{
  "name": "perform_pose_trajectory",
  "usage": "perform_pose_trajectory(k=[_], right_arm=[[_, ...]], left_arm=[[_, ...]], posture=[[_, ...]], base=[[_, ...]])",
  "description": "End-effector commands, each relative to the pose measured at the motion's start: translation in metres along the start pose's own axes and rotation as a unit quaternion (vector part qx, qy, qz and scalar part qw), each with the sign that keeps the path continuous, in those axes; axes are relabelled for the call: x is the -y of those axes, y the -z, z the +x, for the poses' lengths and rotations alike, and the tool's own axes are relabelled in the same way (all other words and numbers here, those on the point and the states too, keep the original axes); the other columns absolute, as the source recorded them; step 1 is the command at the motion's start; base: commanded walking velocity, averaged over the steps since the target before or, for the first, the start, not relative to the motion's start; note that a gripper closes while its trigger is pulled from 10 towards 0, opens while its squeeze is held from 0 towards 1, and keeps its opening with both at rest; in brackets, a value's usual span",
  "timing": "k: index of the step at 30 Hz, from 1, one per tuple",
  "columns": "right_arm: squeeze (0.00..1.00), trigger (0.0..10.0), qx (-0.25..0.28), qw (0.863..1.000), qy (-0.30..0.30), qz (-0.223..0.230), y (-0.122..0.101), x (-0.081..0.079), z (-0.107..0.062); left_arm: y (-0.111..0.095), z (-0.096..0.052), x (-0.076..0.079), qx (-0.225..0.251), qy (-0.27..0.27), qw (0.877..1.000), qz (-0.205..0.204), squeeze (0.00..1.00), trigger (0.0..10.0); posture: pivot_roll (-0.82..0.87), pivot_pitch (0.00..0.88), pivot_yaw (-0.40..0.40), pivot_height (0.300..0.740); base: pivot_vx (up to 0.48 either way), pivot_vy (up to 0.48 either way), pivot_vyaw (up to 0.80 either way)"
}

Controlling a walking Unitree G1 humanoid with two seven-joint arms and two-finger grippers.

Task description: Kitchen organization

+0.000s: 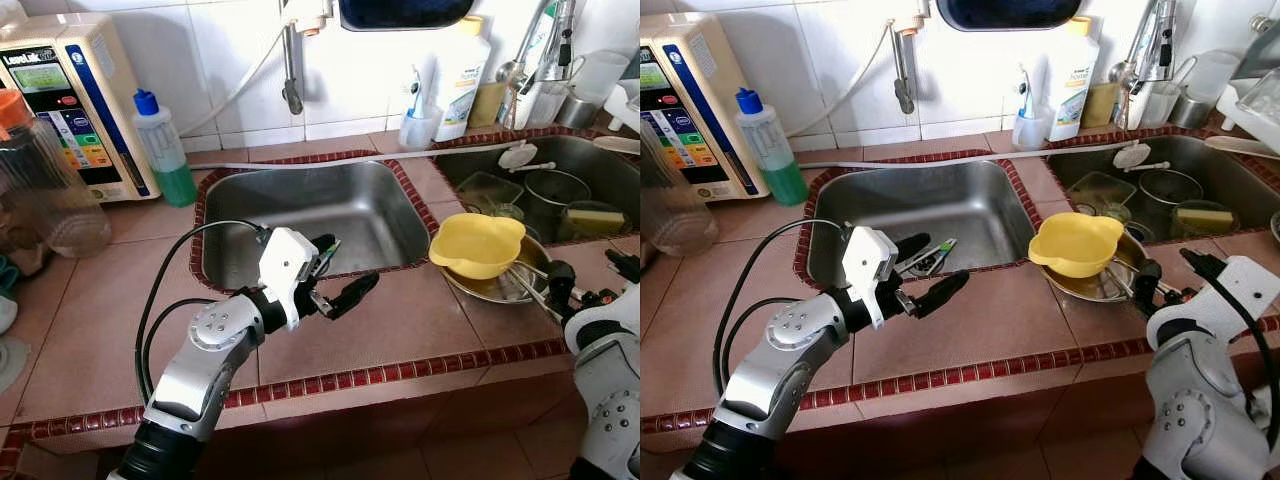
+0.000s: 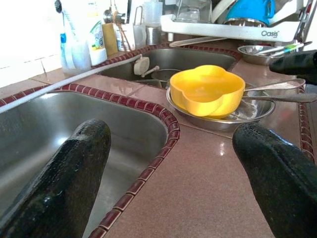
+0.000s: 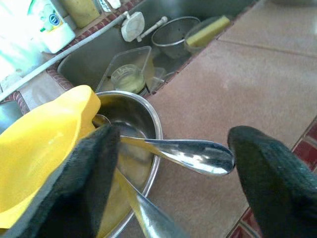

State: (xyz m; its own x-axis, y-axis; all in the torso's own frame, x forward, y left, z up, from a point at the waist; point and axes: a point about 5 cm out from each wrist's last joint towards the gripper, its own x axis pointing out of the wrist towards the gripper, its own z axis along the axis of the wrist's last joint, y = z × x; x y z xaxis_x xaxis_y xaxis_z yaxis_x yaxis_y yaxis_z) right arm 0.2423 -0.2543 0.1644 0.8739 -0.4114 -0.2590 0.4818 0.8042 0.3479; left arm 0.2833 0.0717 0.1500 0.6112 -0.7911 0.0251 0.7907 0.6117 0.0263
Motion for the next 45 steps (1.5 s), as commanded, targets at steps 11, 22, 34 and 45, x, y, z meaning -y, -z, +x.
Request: perform_pose_trajectory(k=[11,22,34,45], right_arm=[[0.00,0.0,-0.007,0.999,-0.002,0.047,0.000,-0.002,0.001],[0.00,0.0,-0.002,0.998,0.006,0.062,-0.001,0.000,0.000],[0.00,0.0,0.018,0.998,0.022,0.058,-0.008,0.003,0.000],[0.00,0.0,0.034,0.998,0.025,0.055,-0.014,0.003,0.001]], left_arm=[[-0.003,0.001,0.001,0.001,0.006,1.000,0.011,0.00,10.0],[-0.004,0.002,0.001,0.002,0.008,1.000,0.012,0.00,10.0],[-0.003,0.001,0.002,0.001,0.008,1.000,0.011,0.00,10.0],[-0.003,0.001,0.001,0.000,0.007,1.000,0.013,0.00,10.0]], posture=[[0.01,0.000,0.046,0.740],[0.01,0.000,0.049,0.740],[0.01,0.000,0.047,0.740],[0.01,0.000,0.043,0.740]], base=[[0.000,0.000,0.00],[0.000,0.000,0.00],[0.000,0.000,0.00],[0.000,0.000,0.00]])
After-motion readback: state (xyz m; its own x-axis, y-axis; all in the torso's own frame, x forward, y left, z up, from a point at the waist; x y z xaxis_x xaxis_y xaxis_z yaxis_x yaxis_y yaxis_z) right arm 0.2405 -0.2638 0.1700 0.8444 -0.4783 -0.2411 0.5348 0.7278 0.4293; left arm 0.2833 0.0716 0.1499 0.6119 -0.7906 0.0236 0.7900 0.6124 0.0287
